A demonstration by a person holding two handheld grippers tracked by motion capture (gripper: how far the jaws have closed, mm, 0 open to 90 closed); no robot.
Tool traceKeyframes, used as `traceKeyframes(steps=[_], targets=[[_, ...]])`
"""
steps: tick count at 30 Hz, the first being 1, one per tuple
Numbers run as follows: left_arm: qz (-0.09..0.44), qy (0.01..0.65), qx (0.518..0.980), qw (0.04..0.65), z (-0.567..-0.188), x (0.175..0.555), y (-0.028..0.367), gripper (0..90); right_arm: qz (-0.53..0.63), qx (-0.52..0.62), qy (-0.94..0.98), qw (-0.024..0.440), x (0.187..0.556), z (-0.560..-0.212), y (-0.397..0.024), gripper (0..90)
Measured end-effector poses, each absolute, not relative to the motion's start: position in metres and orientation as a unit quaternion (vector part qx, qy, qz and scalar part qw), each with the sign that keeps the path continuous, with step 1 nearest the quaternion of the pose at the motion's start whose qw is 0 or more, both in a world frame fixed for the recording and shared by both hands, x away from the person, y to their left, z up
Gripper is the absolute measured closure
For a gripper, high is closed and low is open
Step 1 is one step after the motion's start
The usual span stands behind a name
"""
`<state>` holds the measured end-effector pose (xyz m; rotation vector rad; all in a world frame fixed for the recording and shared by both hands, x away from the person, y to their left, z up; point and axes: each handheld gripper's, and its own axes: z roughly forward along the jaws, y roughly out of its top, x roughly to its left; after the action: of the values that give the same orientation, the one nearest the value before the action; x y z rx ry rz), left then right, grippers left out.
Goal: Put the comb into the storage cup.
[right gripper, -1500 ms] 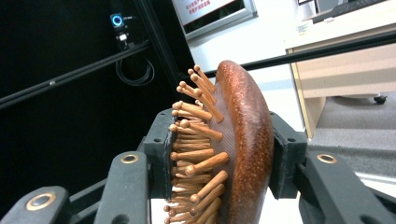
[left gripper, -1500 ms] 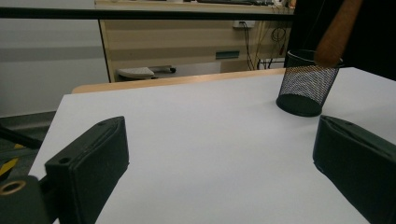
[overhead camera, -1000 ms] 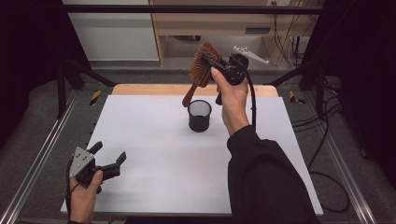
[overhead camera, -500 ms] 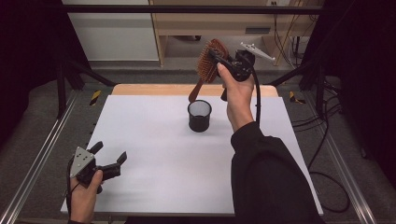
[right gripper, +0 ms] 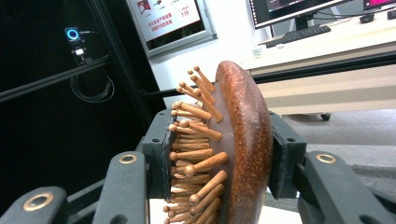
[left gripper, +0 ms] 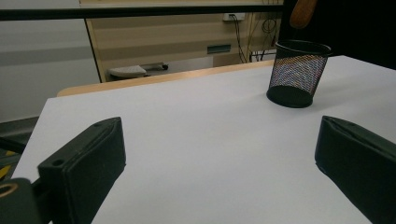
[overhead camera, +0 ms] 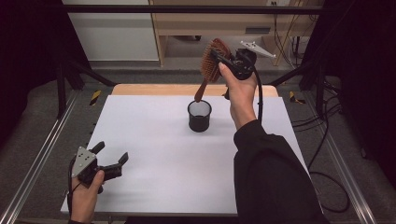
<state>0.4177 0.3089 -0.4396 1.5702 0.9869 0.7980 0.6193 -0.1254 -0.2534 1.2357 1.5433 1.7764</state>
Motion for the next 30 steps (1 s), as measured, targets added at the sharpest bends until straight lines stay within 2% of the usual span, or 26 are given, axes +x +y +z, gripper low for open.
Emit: traceKeyframes(steps=[17,30], targets=[[0.329,0.416,0.657,0.536,-0.440,0.419,0.311,2.2,0.631,0.445,0.585,0.246,0.623,-0.259,-0.124,51.8],[0.327,0.407,0.647,0.555,-0.439,0.423,0.320,2.2,0.618,0.444,0.607,0.228,0.626,-0.279,-0.116,51.6]])
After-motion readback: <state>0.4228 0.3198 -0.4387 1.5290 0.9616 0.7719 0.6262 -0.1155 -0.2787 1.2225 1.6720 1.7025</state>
